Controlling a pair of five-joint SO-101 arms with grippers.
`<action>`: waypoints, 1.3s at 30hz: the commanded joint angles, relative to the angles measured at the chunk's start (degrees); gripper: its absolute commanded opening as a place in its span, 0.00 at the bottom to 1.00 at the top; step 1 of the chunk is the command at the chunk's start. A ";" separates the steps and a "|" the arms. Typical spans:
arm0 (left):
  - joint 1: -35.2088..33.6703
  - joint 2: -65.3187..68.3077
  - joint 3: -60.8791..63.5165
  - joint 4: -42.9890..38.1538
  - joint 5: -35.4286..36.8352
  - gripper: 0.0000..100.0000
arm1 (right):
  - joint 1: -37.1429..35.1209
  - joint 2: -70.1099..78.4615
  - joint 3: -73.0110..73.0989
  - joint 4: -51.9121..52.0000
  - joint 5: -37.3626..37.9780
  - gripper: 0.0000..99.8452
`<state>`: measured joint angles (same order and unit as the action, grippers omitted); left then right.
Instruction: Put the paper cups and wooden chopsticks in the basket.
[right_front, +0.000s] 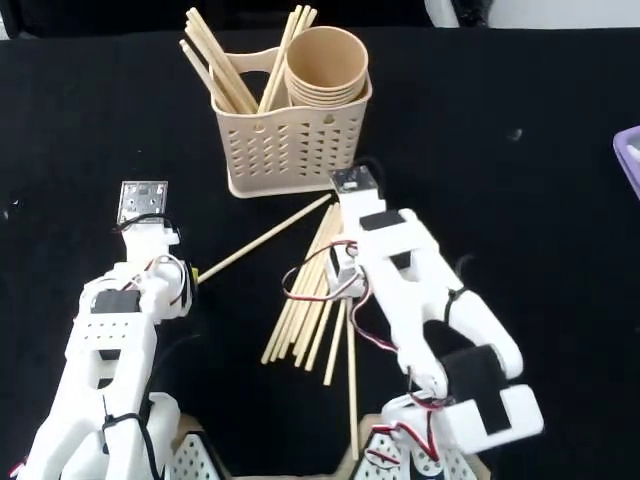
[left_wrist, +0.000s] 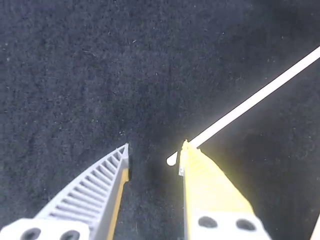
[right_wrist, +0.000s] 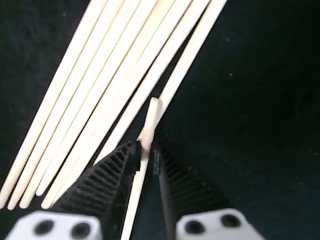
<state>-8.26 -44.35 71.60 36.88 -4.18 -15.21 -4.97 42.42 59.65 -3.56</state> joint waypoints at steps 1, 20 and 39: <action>0.13 0.18 -0.48 -0.88 0.18 0.17 | 3.25 -5.32 -2.59 0.62 -0.18 0.01; 0.13 0.18 -0.48 -0.79 0.26 0.17 | 8.62 -7.60 -9.19 -4.31 -13.45 0.01; 0.13 0.18 -0.48 -0.88 0.18 0.17 | 1.05 -2.86 -7.87 2.46 -13.19 0.19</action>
<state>-8.26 -44.35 71.60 36.88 -4.18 -10.20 -8.13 36.00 61.41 -16.31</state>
